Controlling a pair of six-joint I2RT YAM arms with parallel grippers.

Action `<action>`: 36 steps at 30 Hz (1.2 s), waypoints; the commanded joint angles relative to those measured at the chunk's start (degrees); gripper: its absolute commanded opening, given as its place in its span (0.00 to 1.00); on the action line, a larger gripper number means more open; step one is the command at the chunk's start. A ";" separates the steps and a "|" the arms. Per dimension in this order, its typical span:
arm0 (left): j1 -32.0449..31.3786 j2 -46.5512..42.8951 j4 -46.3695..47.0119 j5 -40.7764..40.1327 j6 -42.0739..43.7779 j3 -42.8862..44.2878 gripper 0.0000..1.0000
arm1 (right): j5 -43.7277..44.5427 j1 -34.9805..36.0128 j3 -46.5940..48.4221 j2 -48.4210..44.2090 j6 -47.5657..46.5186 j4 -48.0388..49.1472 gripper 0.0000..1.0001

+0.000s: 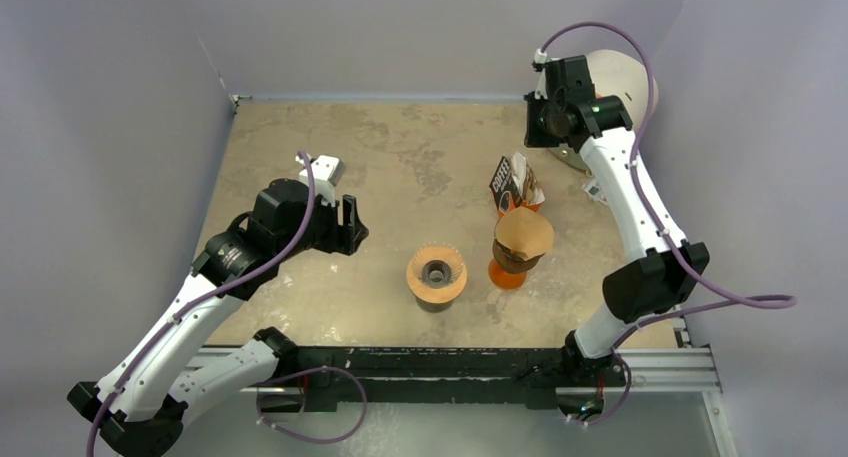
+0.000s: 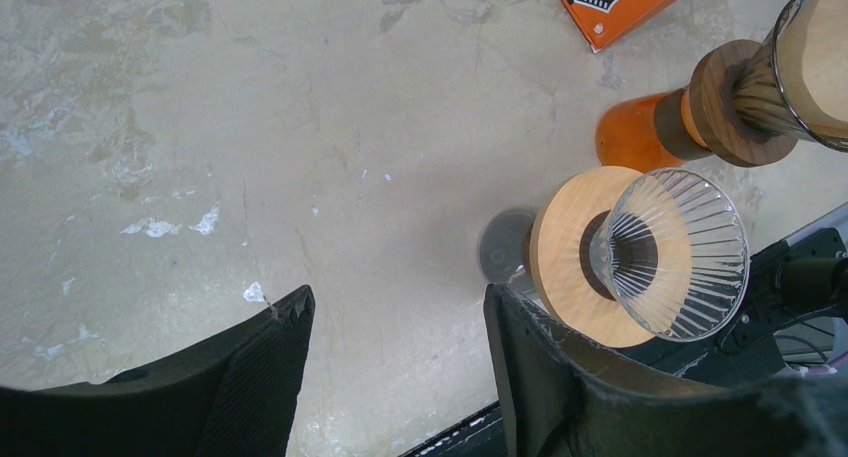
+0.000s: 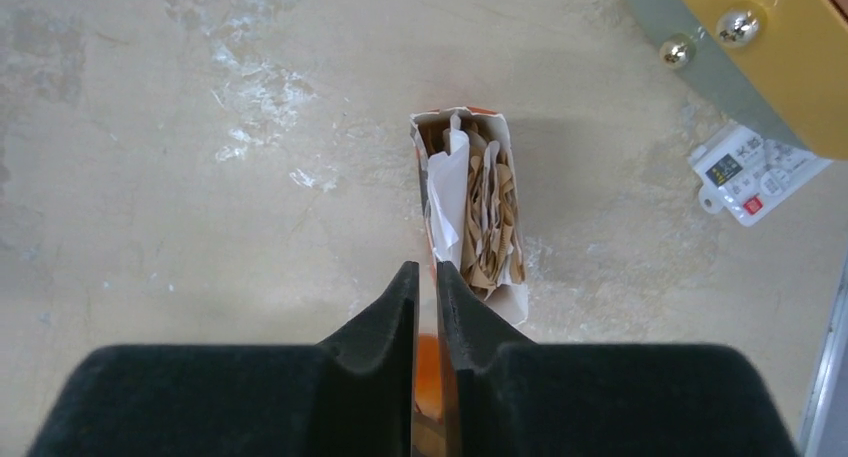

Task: Place the coffee filter in the dripper
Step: Pick up the coffee filter from the coffee filter holder.

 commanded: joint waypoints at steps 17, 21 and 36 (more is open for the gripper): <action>0.26 -0.37 1.77 0.40 1.66 0.04 0.62 | -1.65 1.11 0.43 4.84 1.17 0.52 0.28; 0.25 -0.26 1.77 0.40 1.63 0.03 0.62 | -0.62 1.14 0.28 5.43 0.91 0.49 0.28; 0.25 -0.08 1.77 0.49 1.63 0.03 0.62 | 0.60 1.14 -2.28 5.13 0.15 0.62 0.25</action>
